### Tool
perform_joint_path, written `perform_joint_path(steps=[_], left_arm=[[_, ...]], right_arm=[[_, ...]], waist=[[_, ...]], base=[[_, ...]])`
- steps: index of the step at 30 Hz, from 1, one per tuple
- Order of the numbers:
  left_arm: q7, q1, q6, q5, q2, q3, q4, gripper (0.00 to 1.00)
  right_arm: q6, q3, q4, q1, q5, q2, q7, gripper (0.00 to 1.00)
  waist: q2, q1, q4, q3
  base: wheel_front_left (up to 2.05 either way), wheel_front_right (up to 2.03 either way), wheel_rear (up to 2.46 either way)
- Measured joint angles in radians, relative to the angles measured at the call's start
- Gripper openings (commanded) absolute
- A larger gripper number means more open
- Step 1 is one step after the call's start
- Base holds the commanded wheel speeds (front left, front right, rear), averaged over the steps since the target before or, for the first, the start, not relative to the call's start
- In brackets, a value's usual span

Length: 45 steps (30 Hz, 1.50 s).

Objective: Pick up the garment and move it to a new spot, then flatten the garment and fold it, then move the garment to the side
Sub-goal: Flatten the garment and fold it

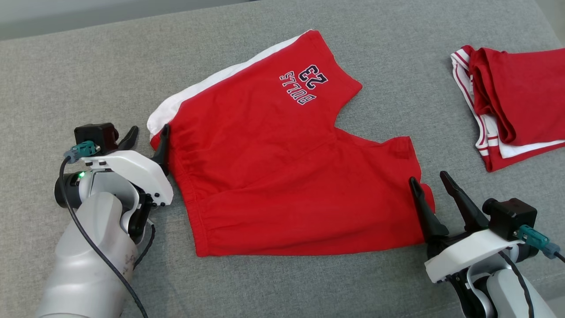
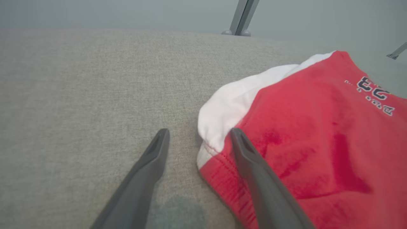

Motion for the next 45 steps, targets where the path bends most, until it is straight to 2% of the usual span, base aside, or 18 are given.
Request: perform_joint_path(steps=[1, 2, 3, 4, 16, 22, 32, 39, 45], left_arm=[[-0.002, -0.005, -0.002, 0.0, -0.001, -0.004, 0.007, 0.59], [-0.005, -0.01, -0.008, 0.0, -0.001, -0.009, 0.014, 0.32], [-0.009, -0.013, -0.011, 0.0, -0.002, -0.014, 0.019, 0.13], [-0.015, -0.016, -0.018, 0.0, -0.002, -0.019, 0.022, 0.0], [-0.078, -0.033, -0.041, -0.015, -0.015, -0.085, 0.01, 0.0], [-0.086, -0.038, -0.043, -0.032, 0.017, -0.124, -0.033, 0.0], [-0.028, -0.134, -0.043, -0.034, 0.112, -0.174, -0.082, 0.0], [-0.019, -0.247, -0.029, 0.014, 0.146, -0.201, -0.109, 0.0], [-0.039, -0.381, -0.021, 0.058, 0.144, -0.23, -0.117, 0.0]], right_arm=[[0.0, 0.0, 0.002, -0.002, 0.0, 0.0, 0.0, 1.0], [0.0, -0.001, 0.004, -0.004, -0.001, 0.0, 0.0, 1.0], [0.0, -0.001, 0.006, -0.005, -0.001, 0.001, -0.001, 1.0], [0.0, -0.002, 0.009, -0.006, -0.002, 0.002, -0.002, 1.0], [0.0, -0.021, 0.022, -0.009, -0.013, 0.002, -0.011, 1.0], [0.0, -0.008, 0.027, -0.027, -0.02, 0.014, -0.017, 1.0], [0.0, 0.002, 0.081, -0.033, -0.022, 0.04, -0.047, 1.0], [0.0, 0.016, 0.112, -0.046, -0.016, 0.053, -0.065, 1.0], [0.0, 0.047, 0.131, -0.067, -0.008, 0.068, -0.075, 1.0]], waist=[[0.0, 0.0, 0.001, 0.0], [0.0, 0.0, 0.001, 0.001], [0.0, 0.0, 0.002, 0.001], [0.0, 0.0, 0.004, 0.001], [0.0, 0.0, 0.058, -0.013], [0.0, 0.0, 0.072, -0.034], [0.0, 0.0, 0.027, -0.082], [0.0, 0.0, -0.005, -0.111], [0.0, 0.0, -0.046, -0.126]], base=[[0.0, 0.0, 0.0], [0.0, 0.0, 0.0], [0.0, 0.0, 0.0], [0.0, 0.0, 0.0], [0.0, 0.0, 0.0], [0.0, 0.0, 0.0], [0.0, 0.0, 0.0], [0.0, 0.0, 0.0], [0.0, 0.0, 0.0]])
